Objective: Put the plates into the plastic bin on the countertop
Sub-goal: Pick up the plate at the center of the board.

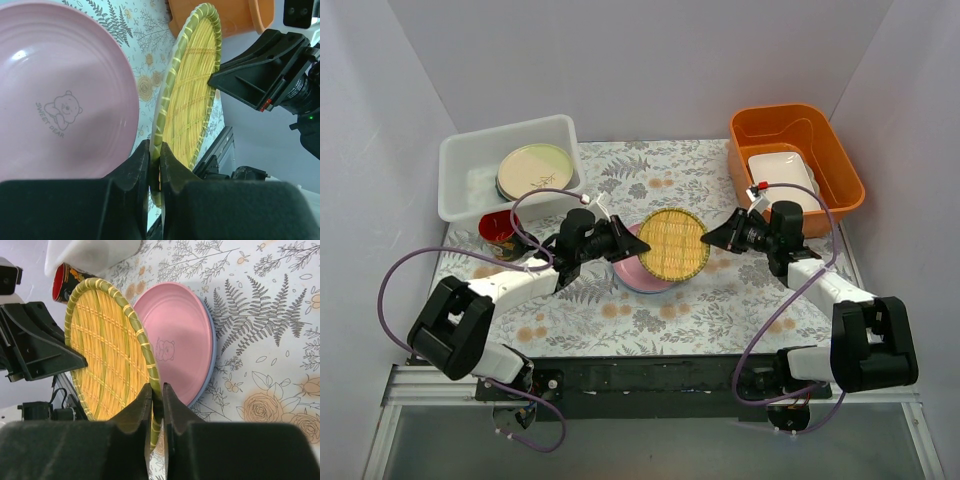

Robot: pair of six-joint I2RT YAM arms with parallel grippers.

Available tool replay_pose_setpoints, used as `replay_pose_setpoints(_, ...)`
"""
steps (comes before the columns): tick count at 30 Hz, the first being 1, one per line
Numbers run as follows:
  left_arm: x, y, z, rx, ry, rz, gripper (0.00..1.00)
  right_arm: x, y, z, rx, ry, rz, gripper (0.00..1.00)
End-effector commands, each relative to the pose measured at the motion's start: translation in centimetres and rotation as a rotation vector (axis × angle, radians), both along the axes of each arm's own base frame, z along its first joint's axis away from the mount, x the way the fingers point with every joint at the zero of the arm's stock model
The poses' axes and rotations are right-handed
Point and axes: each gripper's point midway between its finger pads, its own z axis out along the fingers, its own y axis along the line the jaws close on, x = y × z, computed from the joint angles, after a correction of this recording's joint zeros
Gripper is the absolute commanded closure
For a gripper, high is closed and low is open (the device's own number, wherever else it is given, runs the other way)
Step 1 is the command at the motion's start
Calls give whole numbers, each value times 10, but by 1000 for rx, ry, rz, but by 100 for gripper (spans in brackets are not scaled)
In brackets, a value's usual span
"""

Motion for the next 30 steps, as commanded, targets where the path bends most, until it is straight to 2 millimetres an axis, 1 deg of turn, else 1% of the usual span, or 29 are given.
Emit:
replay_pose_setpoints(1,3,10,-1,71,-62,50,100,-17,27,27,83,-44,165,77)
replay_pose_setpoints(2,3,10,-1,72,-60,50,100,-17,27,27,82,-45,169,71)
replay_pose_setpoints(3,3,10,0,72,-62,50,100,-17,26,26,78,-43,165,56)
replay_pose_setpoints(5,3,10,-1,76,-57,49,100,-17,24,26,65,-55,155,36)
replay_pose_setpoints(6,3,9,-1,75,-58,48,100,-17,23,28,56,-72,145,20)
replay_pose_setpoints(8,4,9,-2,75,-53,50,100,-15,18,25,23,-74,116,11)
replay_pose_setpoints(9,4,9,-1,73,-58,50,100,-14,16,29,7,-98,109,7)
replay_pose_setpoints(10,5,9,1,73,-62,51,100,-15,14,26,-8,-82,99,5)
replay_pose_setpoints(12,6,9,0,77,-62,53,100,-13,12,27,-23,-91,83,3)
replay_pose_setpoints(18,13,9,8,94,-81,66,100,-11,10,23,-35,-74,66,2)
replay_pose_setpoints(20,19,11,13,93,-94,80,100,-11,10,23,-38,-81,64,2)
replay_pose_setpoints(23,29,16,14,91,-86,86,100,-11,9,24,-44,-87,67,2)
replay_pose_setpoints(24,36,18,18,90,-93,92,100,-12,9,24,-46,-85,66,2)
replay_pose_setpoints(26,43,19,18,94,-90,90,100,-11,8,24,-52,-91,61,2)
replay_pose_setpoints(27,49,21,23,95,-103,95,100,-11,8,23,-55,-88,61,2)
replay_pose_setpoints(29,55,22,25,102,-104,94,100,-11,7,23,-56,-88,60,2)
replay_pose_setpoints(30,63,26,31,103,-116,104,100,-10,7,23,-57,-89,58,2)
